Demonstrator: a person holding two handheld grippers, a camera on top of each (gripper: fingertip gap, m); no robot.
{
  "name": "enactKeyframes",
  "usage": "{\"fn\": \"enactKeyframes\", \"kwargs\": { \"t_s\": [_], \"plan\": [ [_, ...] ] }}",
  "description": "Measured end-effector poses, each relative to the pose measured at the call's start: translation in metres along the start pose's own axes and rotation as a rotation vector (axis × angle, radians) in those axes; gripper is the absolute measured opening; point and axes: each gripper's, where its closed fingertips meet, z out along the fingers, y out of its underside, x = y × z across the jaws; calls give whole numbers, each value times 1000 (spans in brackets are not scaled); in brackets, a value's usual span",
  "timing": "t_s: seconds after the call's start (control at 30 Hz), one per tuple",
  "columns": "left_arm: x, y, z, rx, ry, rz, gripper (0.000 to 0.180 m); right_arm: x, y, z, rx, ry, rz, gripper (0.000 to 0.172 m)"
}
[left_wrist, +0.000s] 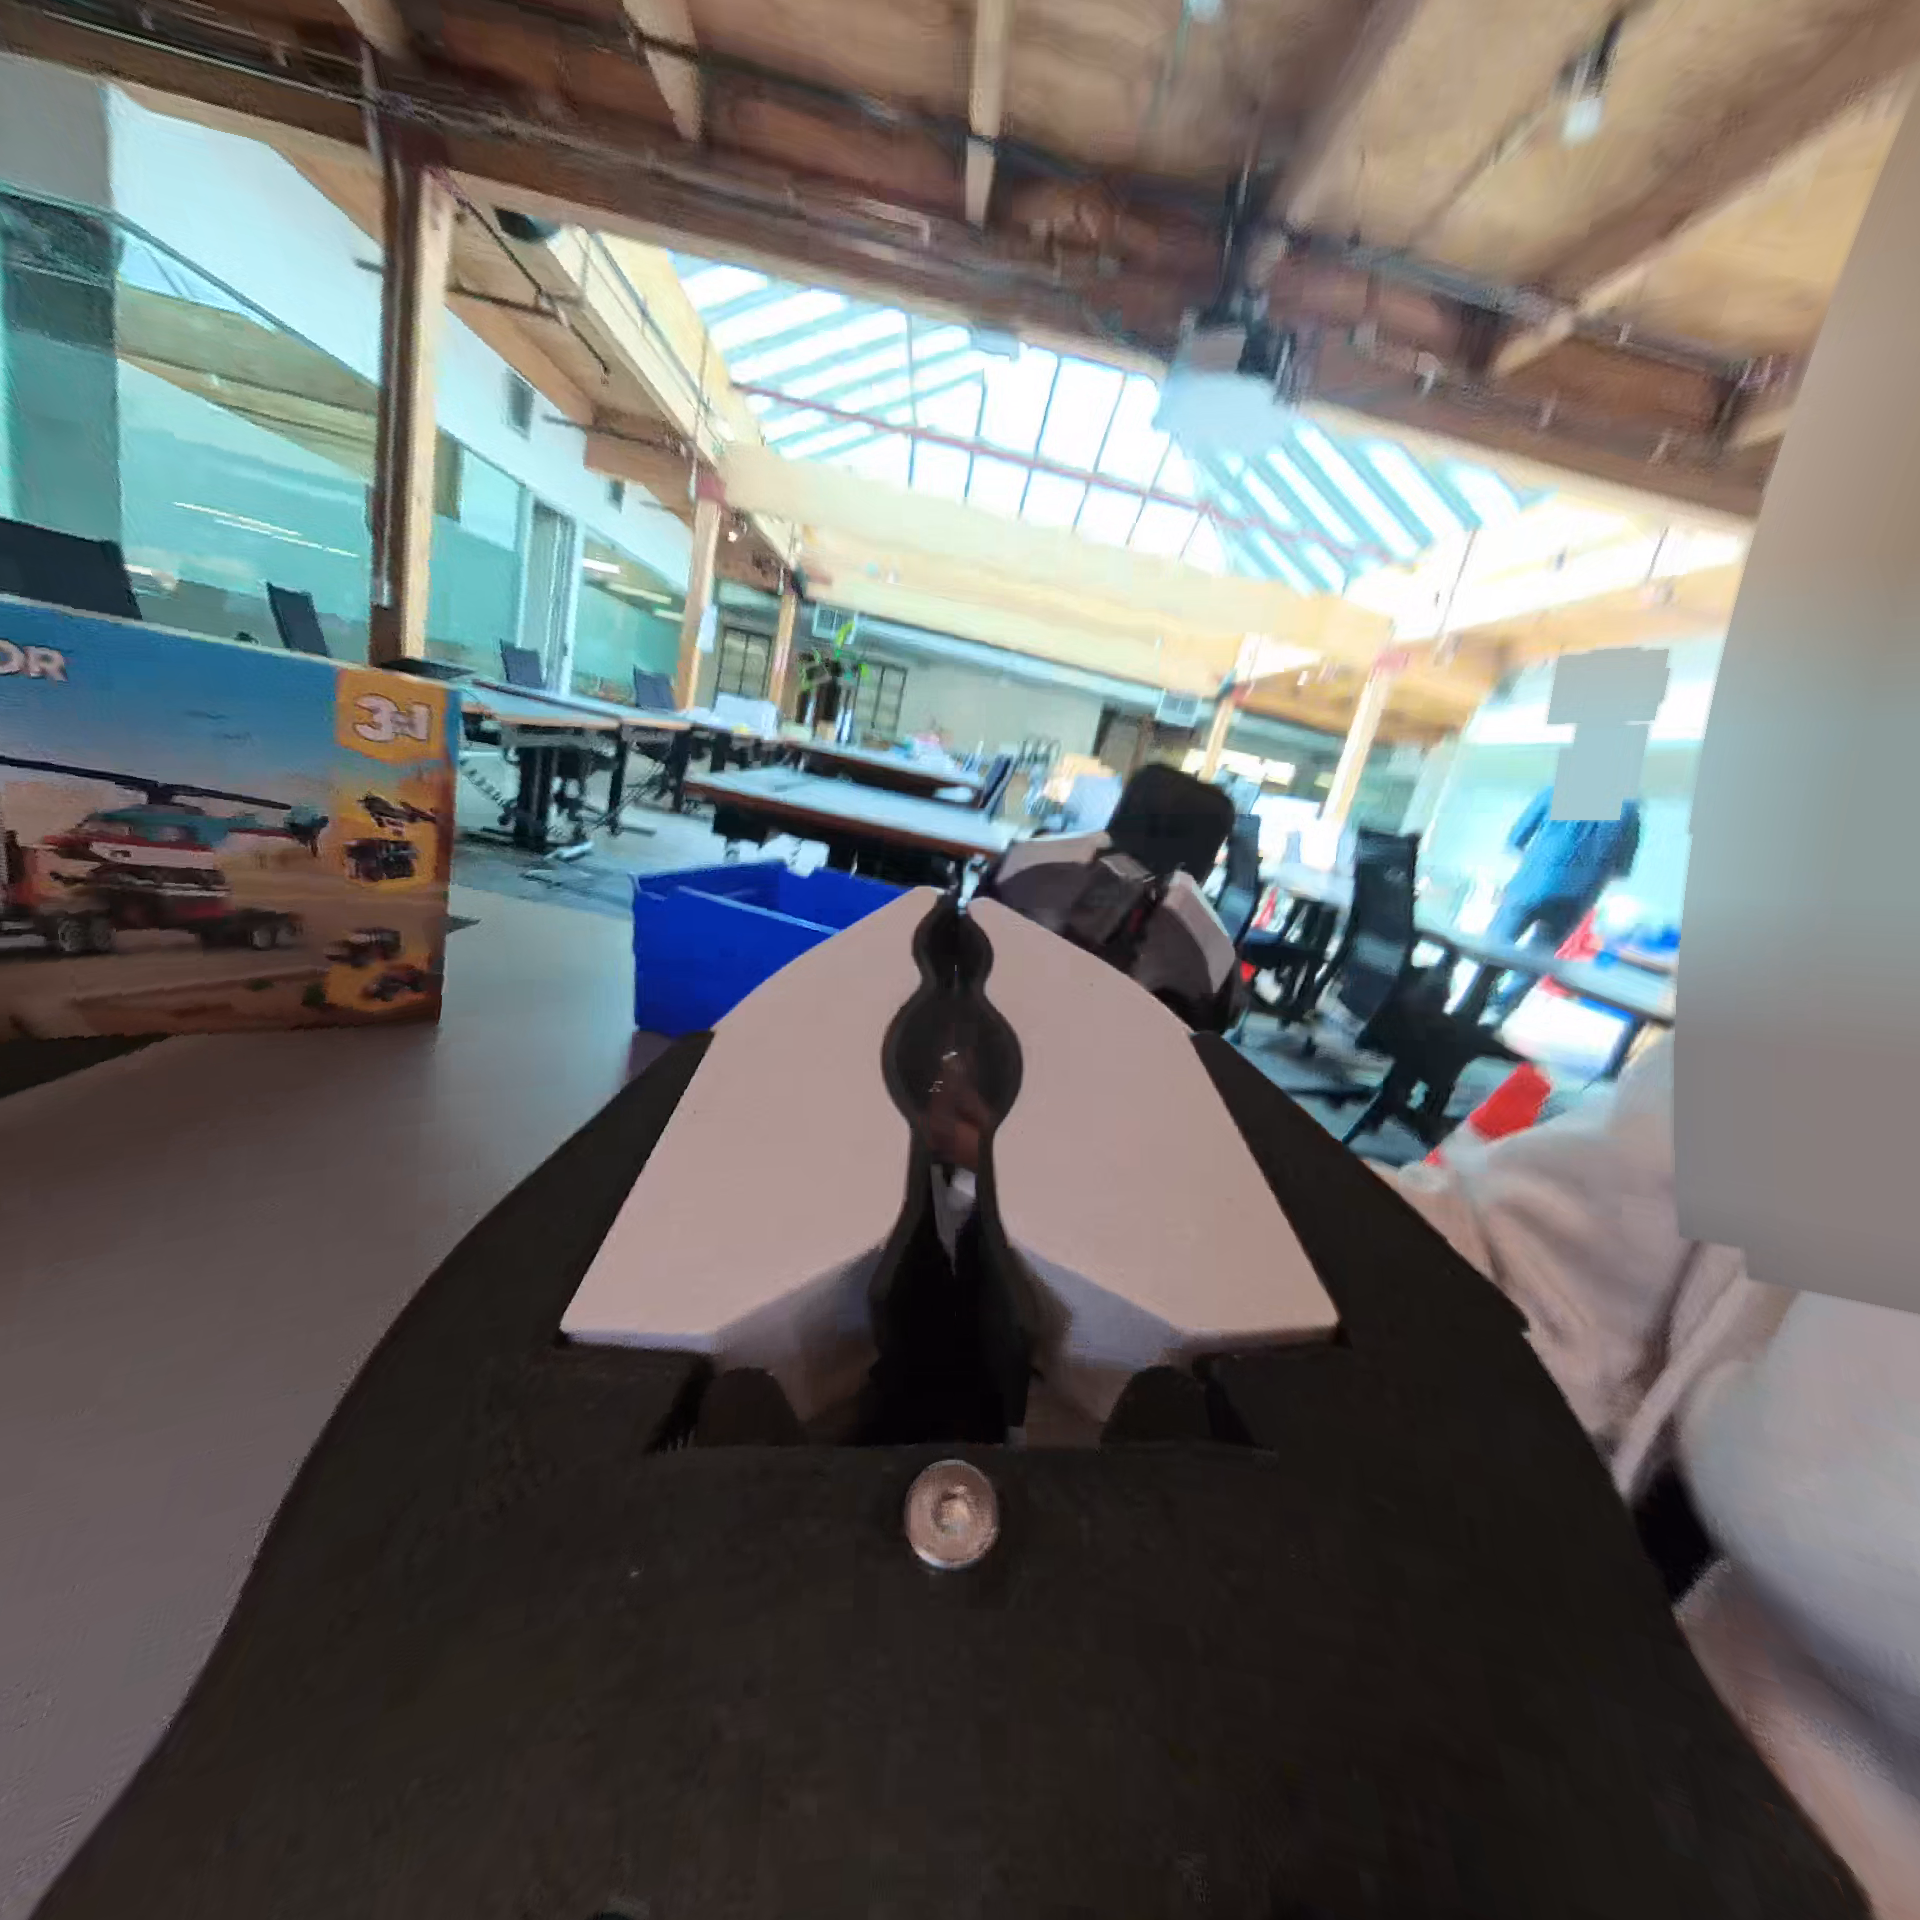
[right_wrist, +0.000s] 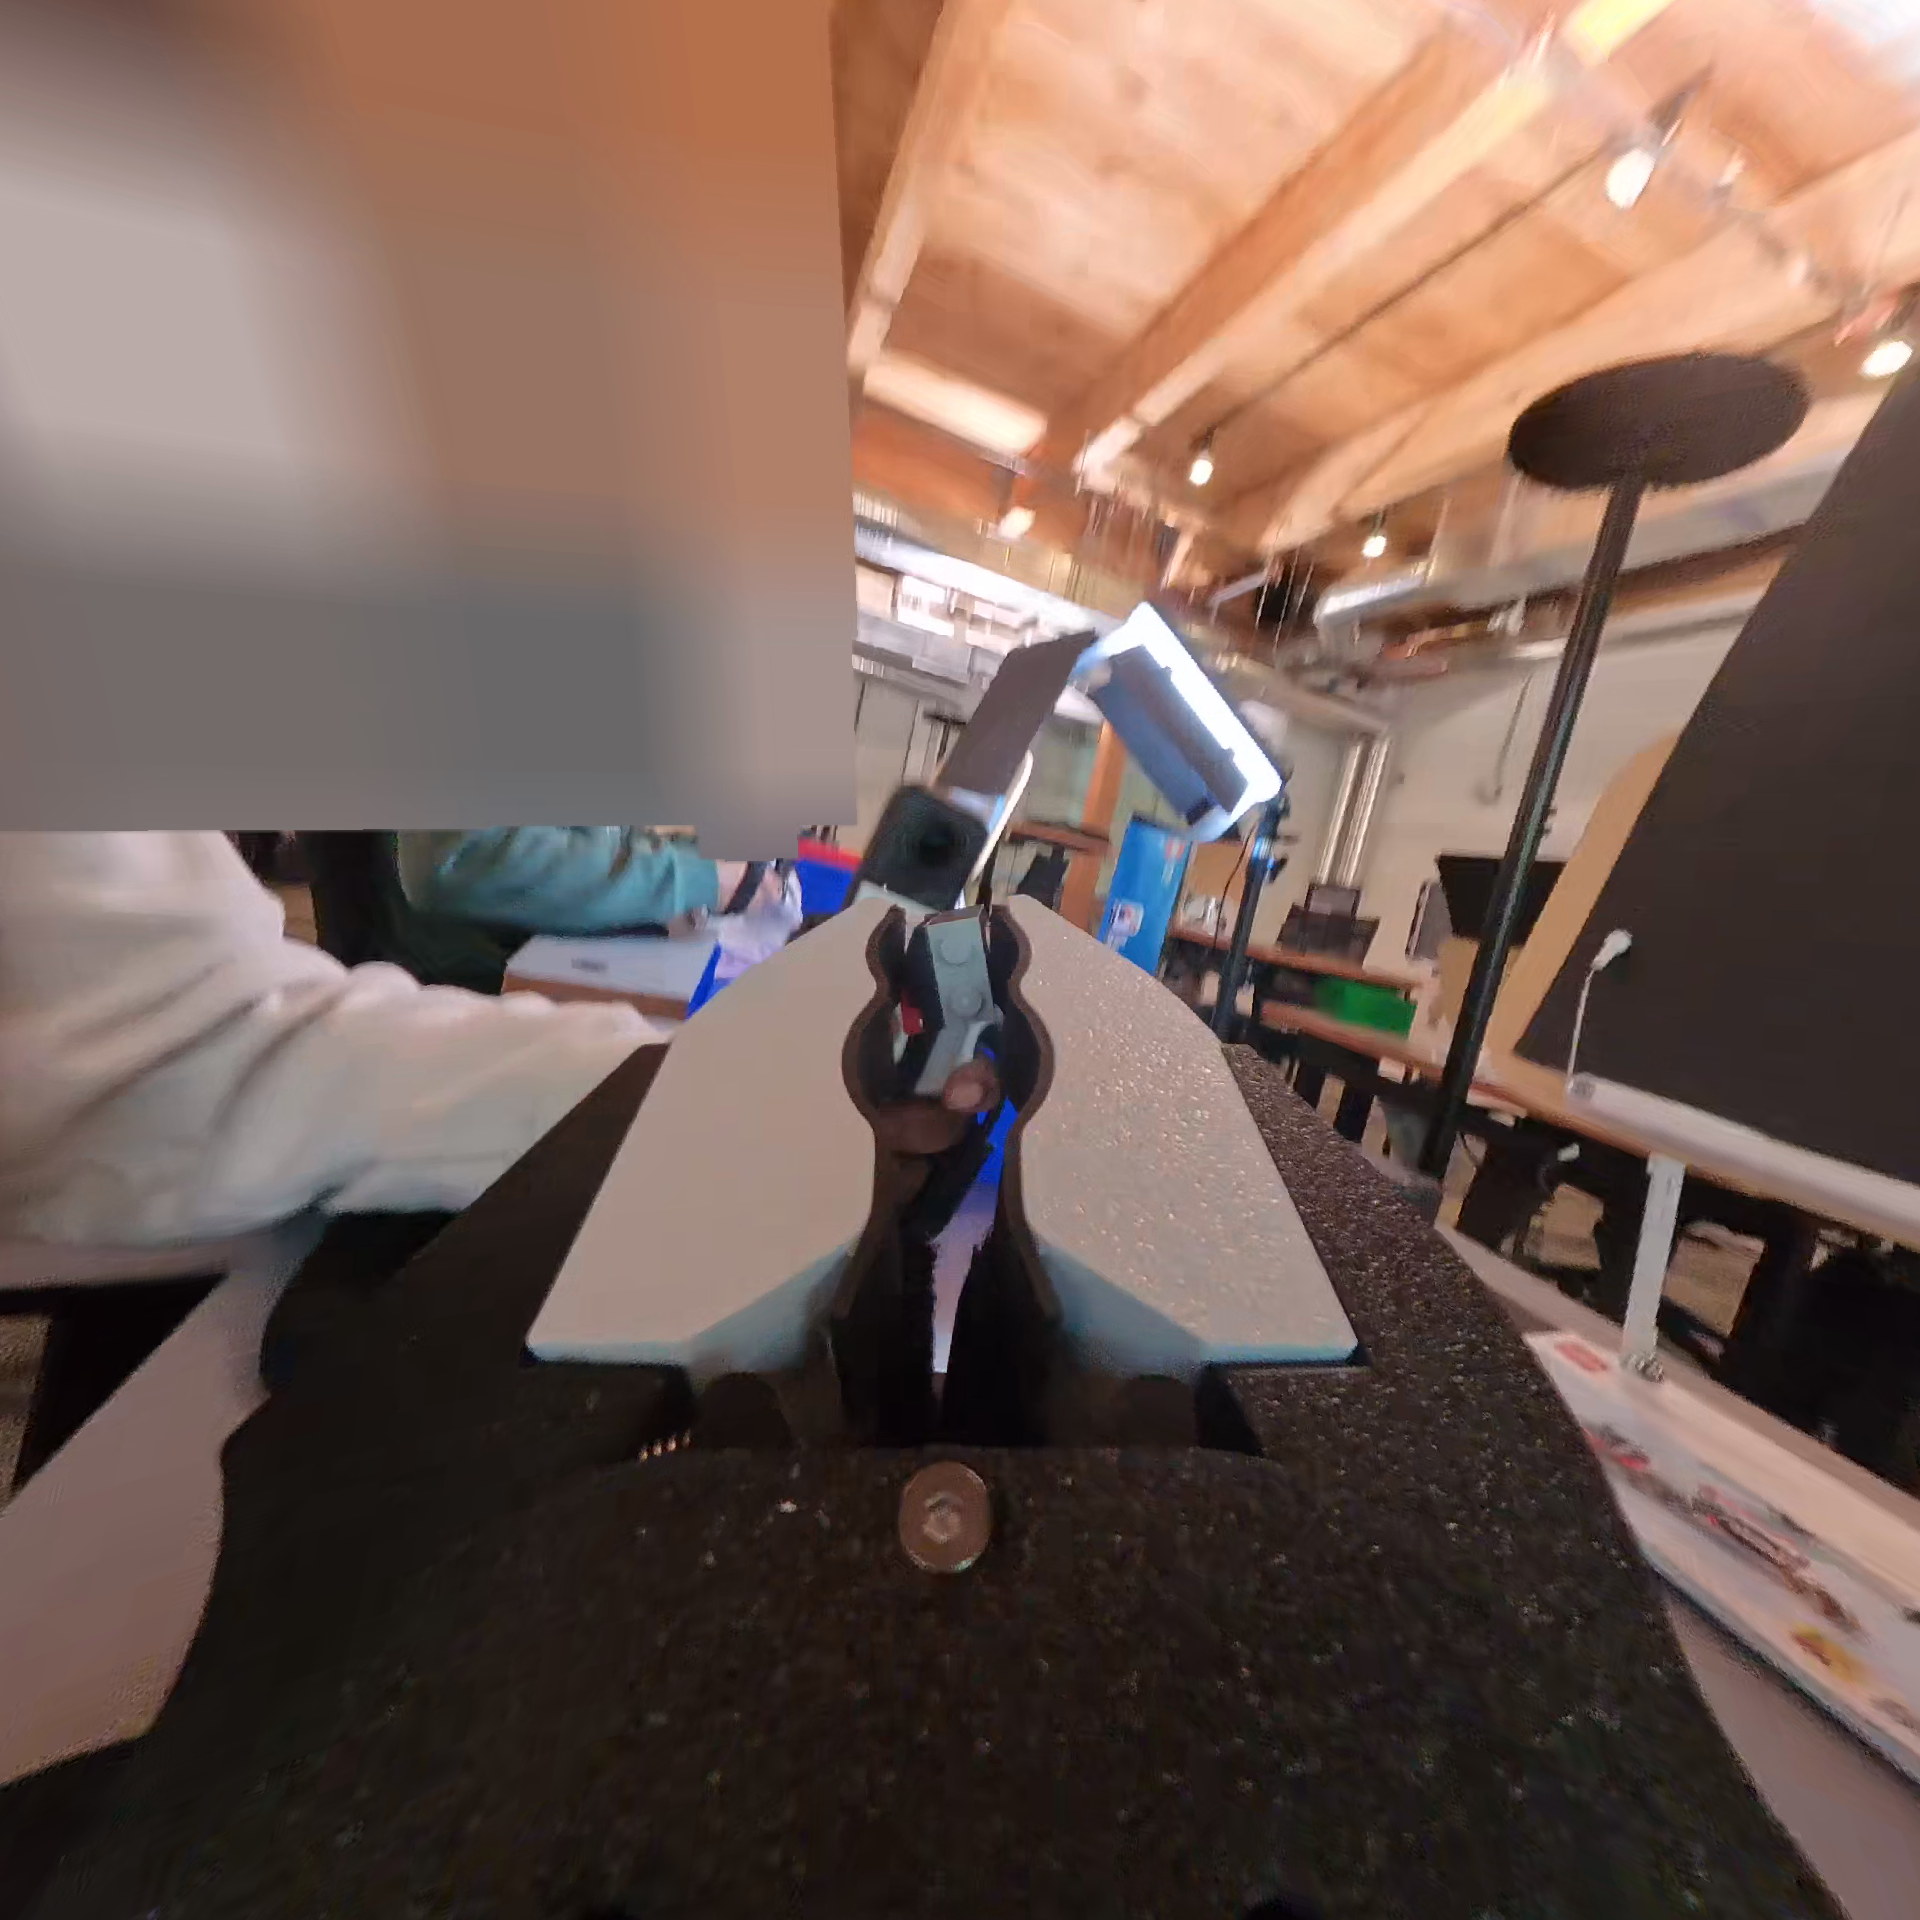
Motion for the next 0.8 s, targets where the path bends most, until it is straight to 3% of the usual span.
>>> {"fn": "enactKeyframes", "kwargs": {
  "t_s": [0.07,0.13,0.2,0.27,0.37,0.47,0.5,0.57,0.63,0.73,0.8],
  "plan": [
    [-7,-12,-13,16,6,8,0,9,-7,-5,35,34,47,15],
    [-2,-5,-12,-57,26,74,0,17,-3,-5,73,25,211,15],
    [9,8,0,-94,51,125,25,19,-2,-4,181,-28,430,15],
    [15,24,16,-110,25,154,33,19,-1,-1,268,-61,555,15],
    [26,24,30,-17,14,139,30,13,8,7,224,-47,509,16],
    [21,19,26,14,-23,144,1,15,11,9,194,-7,468,15],
    [18,13,22,45,-27,132,0,18,17,9,163,25,458,15],
    [11,-3,13,120,-28,56,0,20,28,10,77,50,446,15],
    [1,-10,4,130,-54,9,0,19,23,10,102,46,420,15],
    [-10,-5,0,74,-95,34,24,25,15,4,163,51,468,15],
    [-8,3,4,41,-71,10,29,26,17,4,162,50,486,15]
  ]
}}
